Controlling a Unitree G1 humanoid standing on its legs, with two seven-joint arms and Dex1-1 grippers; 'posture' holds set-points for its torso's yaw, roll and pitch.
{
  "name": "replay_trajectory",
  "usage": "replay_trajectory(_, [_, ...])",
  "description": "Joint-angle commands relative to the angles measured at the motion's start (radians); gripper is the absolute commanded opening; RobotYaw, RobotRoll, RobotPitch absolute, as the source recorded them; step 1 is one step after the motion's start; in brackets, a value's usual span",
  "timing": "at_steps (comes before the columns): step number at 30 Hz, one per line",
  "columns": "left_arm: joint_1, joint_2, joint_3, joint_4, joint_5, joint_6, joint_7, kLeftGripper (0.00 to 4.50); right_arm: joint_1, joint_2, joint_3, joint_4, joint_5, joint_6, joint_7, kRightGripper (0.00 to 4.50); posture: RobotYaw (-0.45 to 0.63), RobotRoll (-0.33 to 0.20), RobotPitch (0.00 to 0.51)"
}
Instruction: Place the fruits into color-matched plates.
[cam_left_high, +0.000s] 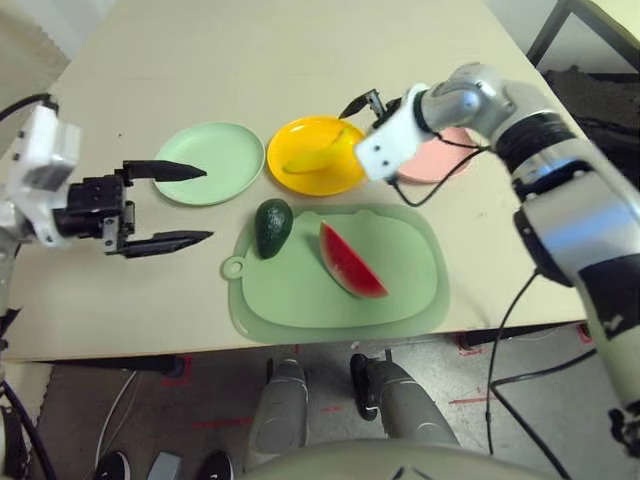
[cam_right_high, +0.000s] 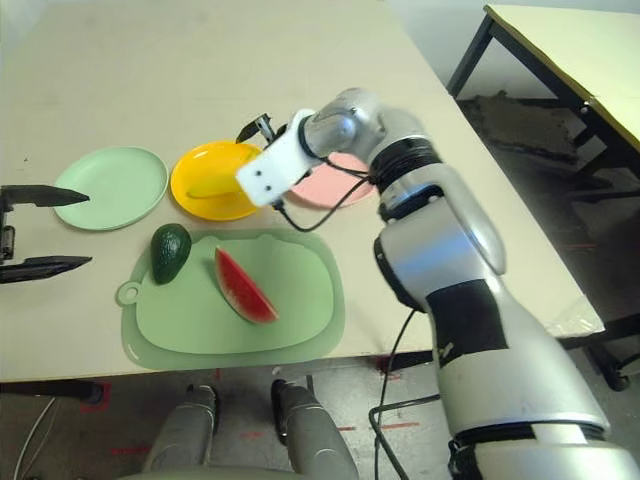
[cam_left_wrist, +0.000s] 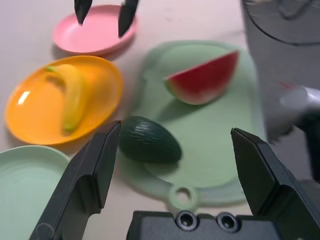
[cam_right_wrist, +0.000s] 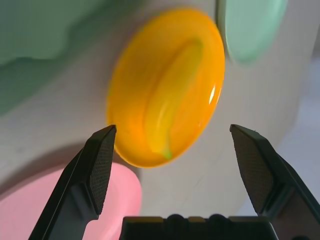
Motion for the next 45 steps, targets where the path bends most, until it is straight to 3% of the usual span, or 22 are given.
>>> replay_trajectory(1, [0.0, -0.005, -0.012, -0.034, -0.002, -0.008, -0.013, 4.5, 0.034, -0.058, 0.092, -0.112, 0.162, -0.204, 0.053, 4.47, 0.08, 0.0, 0.19])
replay_trajectory(7, [-0.025, -0.002, -0.057, 0.001, -0.001, -0.027, -0.035, 4.5, 0.109, -0.181, 0.288, -0.427, 0.455, -0.121, 0.159, 4.47, 0.06, 0.0, 0.183])
replay_trajectory(10, [-0.04, 0.01, -0.071, 0.027, -0.005, -0.041, -0.035, 4.5, 0.14, -0.212, 0.321, -0.591, 0.573, -0.029, 0.216, 4.47, 0.06, 0.0, 0.178])
replay_trajectory(14, [-0.046, 0.023, -0.082, 0.045, -0.013, -0.059, -0.035, 4.5, 0.17, -0.232, 0.328, -0.702, 0.639, 0.022, 0.281, 4.47, 0.06, 0.0, 0.178])
replay_trajectory(20, [-0.033, 0.04, -0.092, 0.065, -0.022, -0.09, -0.035, 4.5, 0.213, -0.215, 0.322, -0.777, 0.577, 0.003, 0.317, 4.47, 0.06, 0.0, 0.172])
replay_trajectory(25, [-0.024, 0.04, -0.096, 0.063, -0.023, -0.101, -0.035, 4.5, 0.183, -0.107, 0.255, -0.647, 0.413, 0.022, 0.279, 4.47, 0.07, 0.0, 0.174])
replay_trajectory(31, [0.005, 0.03, -0.072, 0.035, -0.026, -0.093, -0.035, 4.5, 0.195, -0.061, 0.259, -0.604, 0.328, 0.02, 0.267, 4.47, 0.09, 0.0, 0.179])
replay_trajectory(45, [0.003, 0.014, -0.063, 0.056, -0.009, -0.101, -0.035, 4.5, 0.258, -0.05, 0.273, -0.692, 0.4, 0.094, 0.3, 4.47, 0.1, 0.0, 0.184])
